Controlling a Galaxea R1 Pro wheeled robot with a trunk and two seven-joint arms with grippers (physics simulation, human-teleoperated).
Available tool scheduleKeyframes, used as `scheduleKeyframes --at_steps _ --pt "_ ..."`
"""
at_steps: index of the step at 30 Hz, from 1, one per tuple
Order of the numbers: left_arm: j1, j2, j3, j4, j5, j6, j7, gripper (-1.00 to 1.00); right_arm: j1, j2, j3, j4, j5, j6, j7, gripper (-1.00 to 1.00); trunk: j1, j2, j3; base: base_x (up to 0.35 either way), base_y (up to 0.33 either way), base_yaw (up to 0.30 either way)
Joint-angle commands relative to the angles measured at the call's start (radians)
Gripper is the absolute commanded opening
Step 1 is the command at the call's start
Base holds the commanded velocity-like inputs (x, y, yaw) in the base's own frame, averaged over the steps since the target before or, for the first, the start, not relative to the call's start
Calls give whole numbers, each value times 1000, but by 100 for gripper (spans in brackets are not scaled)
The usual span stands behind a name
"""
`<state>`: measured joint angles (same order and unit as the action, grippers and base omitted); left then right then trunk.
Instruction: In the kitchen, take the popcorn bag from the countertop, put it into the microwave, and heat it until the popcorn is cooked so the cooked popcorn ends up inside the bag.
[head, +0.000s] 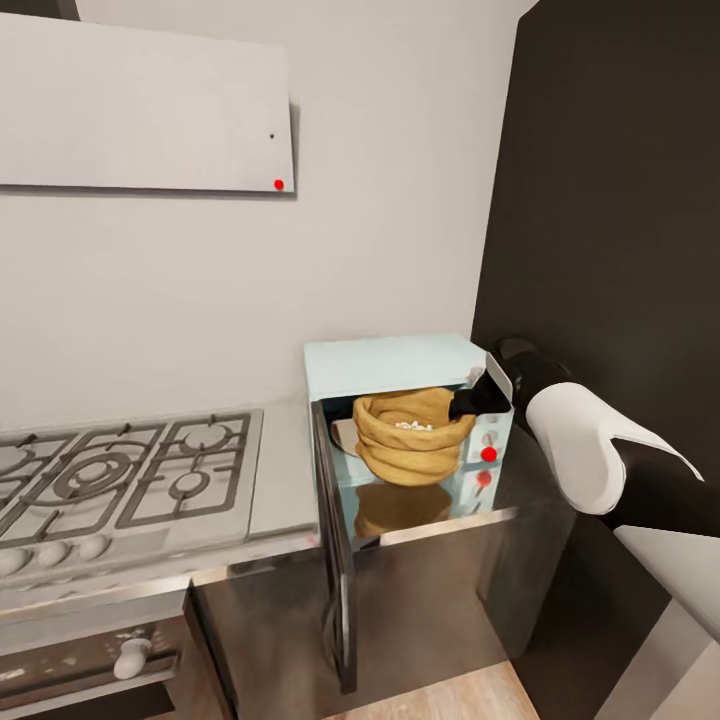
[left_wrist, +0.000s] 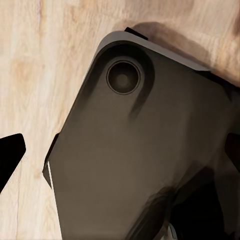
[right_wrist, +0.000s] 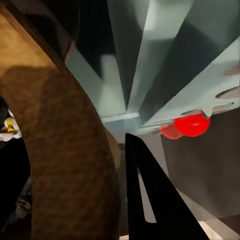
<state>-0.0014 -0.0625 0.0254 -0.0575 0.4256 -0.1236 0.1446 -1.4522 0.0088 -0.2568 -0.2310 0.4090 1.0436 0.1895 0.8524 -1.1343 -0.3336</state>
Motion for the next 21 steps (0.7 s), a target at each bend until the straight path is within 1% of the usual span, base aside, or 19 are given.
scheduleKeyframes --at_steps 1,4,10,21 --pt "0 0 2 -1 1 -2 3 100 -1 0 -6 -1 10 4 8 -100 0 -1 -1 11 9 0" --pt "0 0 2 -1 1 -2 3 100 -1 0 -6 1 8 4 8 -100 0 -1 -1 28 2 0" --pt "0 0 2 -1 1 -2 3 100 -1 0 -6 1 8 4 8 -100 0 -1 -1 102 0 0" --pt "0 0 2 -1 1 -2 3 100 -1 0 -6 1 10 4 10 -100 0 -1 -1 147 0 0"
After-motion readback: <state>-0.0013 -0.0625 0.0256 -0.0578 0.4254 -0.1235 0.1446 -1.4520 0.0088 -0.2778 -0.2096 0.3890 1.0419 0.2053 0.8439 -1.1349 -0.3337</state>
